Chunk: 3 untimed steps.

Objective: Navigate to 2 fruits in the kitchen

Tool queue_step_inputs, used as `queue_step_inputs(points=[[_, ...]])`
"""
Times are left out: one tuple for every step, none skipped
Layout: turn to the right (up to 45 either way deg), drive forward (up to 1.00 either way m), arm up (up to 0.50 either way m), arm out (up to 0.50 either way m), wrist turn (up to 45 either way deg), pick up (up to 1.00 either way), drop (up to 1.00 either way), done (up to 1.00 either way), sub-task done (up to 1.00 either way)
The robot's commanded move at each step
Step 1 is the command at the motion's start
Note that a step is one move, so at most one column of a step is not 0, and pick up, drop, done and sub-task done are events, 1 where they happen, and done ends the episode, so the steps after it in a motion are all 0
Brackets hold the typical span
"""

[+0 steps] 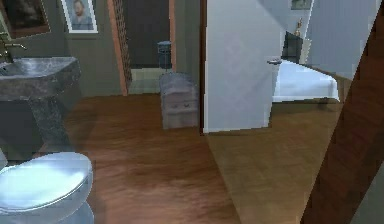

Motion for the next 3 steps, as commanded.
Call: queue_step_inputs(points=[[-9.0, 0.00, 0.00, 0.00, 0.0, 0.00, 0.00, 0.00, 0.00], [0.0, 0.60, 0.00, 0.00, 0.0, 0.00, 0.00, 0.00, 0.00], [18.0, 0.00, 0.00, 0.00, 0.0, 0.00, 0.00, 0.00, 0.00]])
